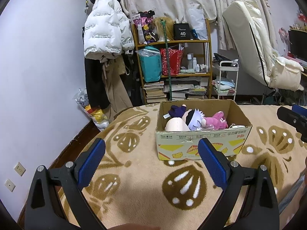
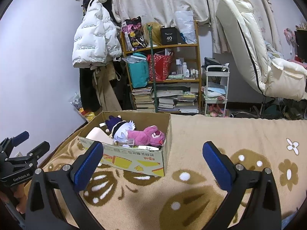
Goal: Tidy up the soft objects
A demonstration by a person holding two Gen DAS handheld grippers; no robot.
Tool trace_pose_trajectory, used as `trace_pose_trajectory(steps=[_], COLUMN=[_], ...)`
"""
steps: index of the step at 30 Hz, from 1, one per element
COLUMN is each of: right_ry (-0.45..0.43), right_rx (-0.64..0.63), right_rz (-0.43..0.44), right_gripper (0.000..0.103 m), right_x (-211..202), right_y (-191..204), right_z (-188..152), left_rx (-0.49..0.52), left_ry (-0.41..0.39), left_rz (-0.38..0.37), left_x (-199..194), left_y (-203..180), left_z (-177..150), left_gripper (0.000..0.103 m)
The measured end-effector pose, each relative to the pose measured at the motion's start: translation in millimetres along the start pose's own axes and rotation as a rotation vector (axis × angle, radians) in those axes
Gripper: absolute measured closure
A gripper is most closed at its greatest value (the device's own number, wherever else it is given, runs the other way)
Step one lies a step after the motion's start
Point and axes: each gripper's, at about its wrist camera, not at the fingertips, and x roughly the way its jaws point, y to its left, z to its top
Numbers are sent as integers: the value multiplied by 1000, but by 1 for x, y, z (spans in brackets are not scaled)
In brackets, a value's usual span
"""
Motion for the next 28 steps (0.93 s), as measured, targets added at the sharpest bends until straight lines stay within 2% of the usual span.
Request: trace_pose_trajectory(steps=[28], right_ry=[-9], right_rx=[29], right_rz=[-30], right_gripper=[0], right_x=[1], right_y=[2], right_z=[0], left_rx=[19], left_ry=[-7], left_rz=[-6], left_x=[-2], left_y=[-1], left_z=[2], left_gripper=[7])
